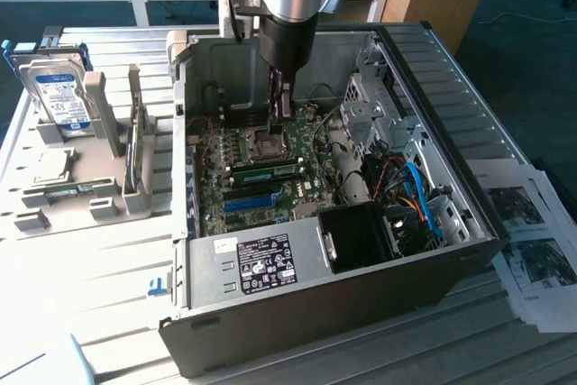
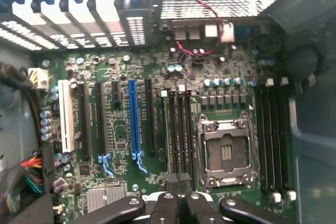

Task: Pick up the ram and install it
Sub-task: 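Press down the ram until it locks into place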

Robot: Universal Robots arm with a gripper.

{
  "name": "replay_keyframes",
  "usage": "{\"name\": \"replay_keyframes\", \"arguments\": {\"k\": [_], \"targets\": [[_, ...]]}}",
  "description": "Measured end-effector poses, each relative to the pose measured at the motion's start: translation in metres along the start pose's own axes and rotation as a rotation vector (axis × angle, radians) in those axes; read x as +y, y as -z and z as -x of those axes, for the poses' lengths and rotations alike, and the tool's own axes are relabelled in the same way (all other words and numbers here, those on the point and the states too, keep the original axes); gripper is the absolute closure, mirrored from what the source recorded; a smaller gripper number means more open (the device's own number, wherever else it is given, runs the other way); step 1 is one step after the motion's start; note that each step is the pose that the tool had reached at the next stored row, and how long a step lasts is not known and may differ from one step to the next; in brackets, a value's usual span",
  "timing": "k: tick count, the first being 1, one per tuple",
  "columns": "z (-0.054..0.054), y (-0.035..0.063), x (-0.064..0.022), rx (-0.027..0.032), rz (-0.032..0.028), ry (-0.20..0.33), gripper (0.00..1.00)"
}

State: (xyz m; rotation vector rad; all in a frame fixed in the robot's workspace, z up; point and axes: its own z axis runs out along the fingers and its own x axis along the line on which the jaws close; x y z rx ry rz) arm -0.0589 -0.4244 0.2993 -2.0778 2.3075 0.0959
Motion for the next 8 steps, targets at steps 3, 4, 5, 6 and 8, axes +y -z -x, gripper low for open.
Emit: {"name": "replay_keyframes", "arguments": {"k": [3,4,5,6,8], "targets": [[0.0000,0.0000,0.0000,-0.0013,-0.0038,-0.055,0.90],[0.0000,0.0000,0.0000,-0.0017,-0.0049,-0.073,0.90],[0.0000,0.0000,0.0000,-0.0021,-0.0062,-0.091,0.90],[0.0000,0.0000,0.0000,-0.0025,-0.0074,-0.109,0.90],[0.0000,-0.0001,0.0000,-0.0034,-0.0098,-0.144,0.90]]}}
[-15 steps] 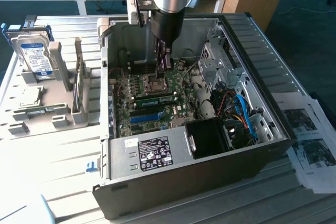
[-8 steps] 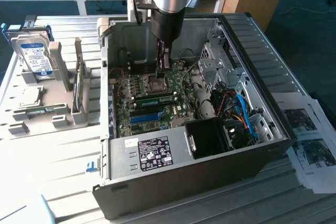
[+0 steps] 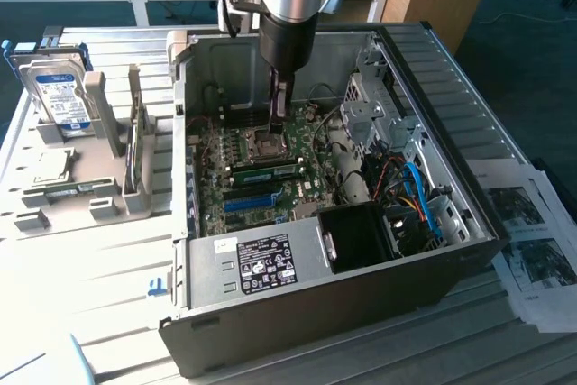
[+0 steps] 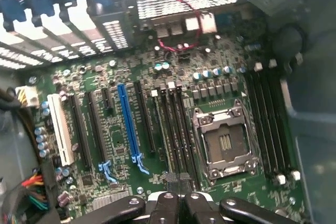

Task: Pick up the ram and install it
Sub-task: 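Press down the ram until it locks into place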

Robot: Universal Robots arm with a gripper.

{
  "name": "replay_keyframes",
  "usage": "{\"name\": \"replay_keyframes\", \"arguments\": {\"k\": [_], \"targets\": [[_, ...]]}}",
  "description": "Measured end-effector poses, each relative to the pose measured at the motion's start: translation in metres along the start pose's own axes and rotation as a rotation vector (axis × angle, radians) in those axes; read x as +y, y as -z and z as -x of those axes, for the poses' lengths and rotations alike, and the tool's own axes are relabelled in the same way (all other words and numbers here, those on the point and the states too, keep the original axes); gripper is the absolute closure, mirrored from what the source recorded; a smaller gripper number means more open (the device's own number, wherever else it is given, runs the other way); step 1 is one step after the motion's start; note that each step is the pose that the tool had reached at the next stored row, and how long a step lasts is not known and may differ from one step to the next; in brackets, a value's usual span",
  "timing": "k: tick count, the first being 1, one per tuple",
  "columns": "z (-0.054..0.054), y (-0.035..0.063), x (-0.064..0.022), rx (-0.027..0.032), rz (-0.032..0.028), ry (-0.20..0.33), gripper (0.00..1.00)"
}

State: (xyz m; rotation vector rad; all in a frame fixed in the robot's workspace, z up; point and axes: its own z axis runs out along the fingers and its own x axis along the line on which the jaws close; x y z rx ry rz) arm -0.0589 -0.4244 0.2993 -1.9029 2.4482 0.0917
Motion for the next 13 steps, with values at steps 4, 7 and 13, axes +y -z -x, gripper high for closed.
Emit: {"name": "replay_keyframes", "arguments": {"k": [4,7,13], "targets": [[0.0000,0.0000,0.0000,-0.0016,-0.0050,-0.073,0.90],[0.0000,0.0000,0.0000,-0.0029,-0.0086,-0.127,0.90],[0.0000,0.0000,0.0000,-0.0053,-0.0160,-0.236,0.90]]}}
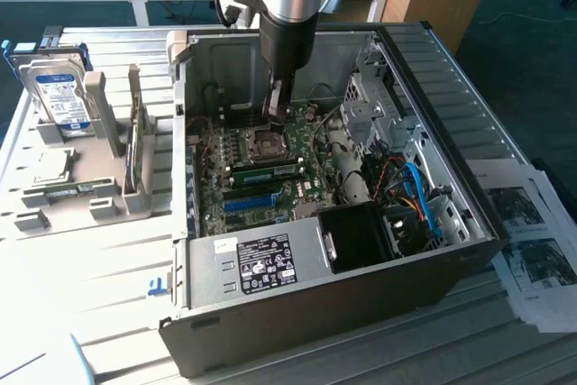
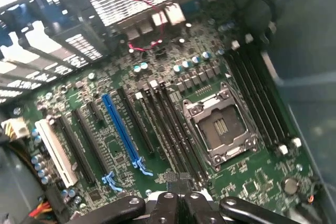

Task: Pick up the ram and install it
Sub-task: 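Press down the ram until it locks into place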

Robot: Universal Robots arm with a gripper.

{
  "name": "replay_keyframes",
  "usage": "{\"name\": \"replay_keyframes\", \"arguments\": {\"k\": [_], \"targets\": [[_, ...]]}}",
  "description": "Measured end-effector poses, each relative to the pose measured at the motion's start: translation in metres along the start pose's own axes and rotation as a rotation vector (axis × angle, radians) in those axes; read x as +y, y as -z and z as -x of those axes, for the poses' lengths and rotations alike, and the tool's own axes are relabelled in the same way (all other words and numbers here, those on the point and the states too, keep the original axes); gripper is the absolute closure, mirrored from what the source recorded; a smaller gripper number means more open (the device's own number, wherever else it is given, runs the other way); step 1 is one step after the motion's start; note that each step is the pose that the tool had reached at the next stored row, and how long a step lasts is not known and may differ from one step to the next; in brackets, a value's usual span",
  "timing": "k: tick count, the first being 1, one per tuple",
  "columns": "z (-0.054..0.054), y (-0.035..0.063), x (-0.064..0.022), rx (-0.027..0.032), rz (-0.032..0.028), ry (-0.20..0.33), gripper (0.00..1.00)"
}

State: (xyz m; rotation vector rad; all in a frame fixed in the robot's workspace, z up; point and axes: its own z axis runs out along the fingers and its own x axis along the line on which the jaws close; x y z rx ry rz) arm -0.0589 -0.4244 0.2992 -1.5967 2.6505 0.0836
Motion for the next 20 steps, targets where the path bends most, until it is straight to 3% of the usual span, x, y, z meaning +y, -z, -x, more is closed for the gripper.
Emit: {"name": "replay_keyframes", "arguments": {"k": [20], "targets": [[0.0000,-0.0001,0.0000,-0.0081,-0.0245,-0.363,0.90]]}}
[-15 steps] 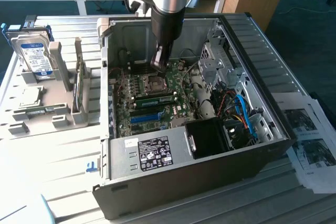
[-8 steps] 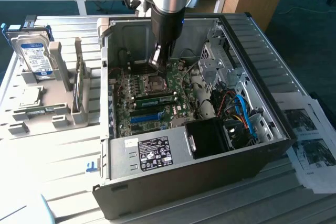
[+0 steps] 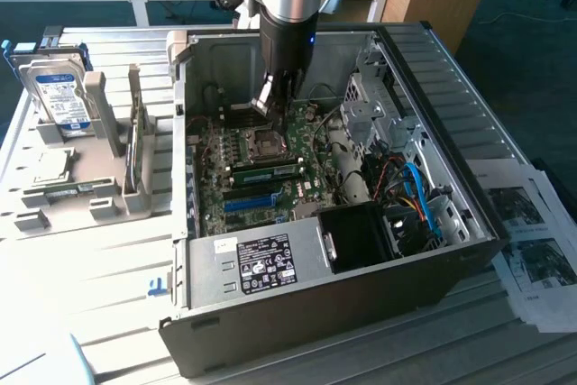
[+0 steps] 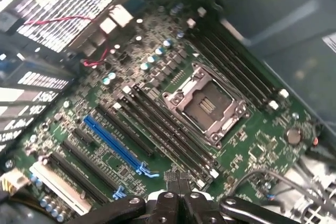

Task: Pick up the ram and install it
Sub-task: 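Press down the ram until it locks into place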

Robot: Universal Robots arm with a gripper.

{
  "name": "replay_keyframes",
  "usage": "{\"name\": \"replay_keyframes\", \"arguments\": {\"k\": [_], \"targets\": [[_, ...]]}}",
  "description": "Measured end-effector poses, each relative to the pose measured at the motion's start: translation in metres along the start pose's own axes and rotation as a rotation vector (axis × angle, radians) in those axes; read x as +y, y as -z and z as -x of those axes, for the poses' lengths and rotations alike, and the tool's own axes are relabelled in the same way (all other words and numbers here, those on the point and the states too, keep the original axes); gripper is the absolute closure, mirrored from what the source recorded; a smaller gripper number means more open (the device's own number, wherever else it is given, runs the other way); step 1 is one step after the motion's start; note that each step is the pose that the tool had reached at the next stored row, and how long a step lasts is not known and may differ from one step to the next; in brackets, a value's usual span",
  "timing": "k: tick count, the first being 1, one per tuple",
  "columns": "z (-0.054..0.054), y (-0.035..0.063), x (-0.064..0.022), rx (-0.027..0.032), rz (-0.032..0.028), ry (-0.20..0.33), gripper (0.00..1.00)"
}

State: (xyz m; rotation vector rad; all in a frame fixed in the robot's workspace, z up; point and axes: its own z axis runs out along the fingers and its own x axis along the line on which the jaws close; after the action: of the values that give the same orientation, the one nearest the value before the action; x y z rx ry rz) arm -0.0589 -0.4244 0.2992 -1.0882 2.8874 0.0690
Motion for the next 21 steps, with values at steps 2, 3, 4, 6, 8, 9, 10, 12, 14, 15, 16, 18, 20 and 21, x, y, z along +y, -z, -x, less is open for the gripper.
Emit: {"name": "replay_keyframes", "arguments": {"k": [2,3,4,6,8,9,10,12,14,15,16,18,20,21], "targets": [[0.0000,0.0000,0.0000,-0.0008,-0.0025,-0.037,0.90],[0.0000,0.0000,0.0000,-0.0012,-0.0037,-0.055,0.90],[0.0000,-0.0001,0.0000,-0.0016,-0.0049,-0.073,0.90],[0.0000,-0.0001,0.0000,-0.0025,-0.0073,-0.109,0.90],[0.0000,-0.0001,0.0000,-0.0033,-0.0098,-0.146,0.90],[0.0000,-0.0002,0.0000,-0.0037,-0.0110,-0.164,0.90],[0.0000,-0.0002,0.0000,-0.0040,-0.0122,-0.182,0.90],[0.0000,-0.0002,0.0000,-0.0049,-0.0146,-0.218,0.90],[0.0000,-0.0002,0.0000,-0.0057,-0.0172,-0.255,0.90],[0.0000,-0.0003,0.0000,-0.0061,-0.0184,-0.273,0.90],[0.0000,-0.0003,0.0000,-0.0065,-0.0196,-0.291,0.90],[0.0000,-0.0003,0.0000,-0.0073,-0.0220,-0.327,0.90],[0.0000,-0.0003,0.0000,-0.0082,-0.0246,-0.364,0.90],[0.0000,-0.0003,0.0000,-0.0086,-0.0257,-0.381,0.90]]}}
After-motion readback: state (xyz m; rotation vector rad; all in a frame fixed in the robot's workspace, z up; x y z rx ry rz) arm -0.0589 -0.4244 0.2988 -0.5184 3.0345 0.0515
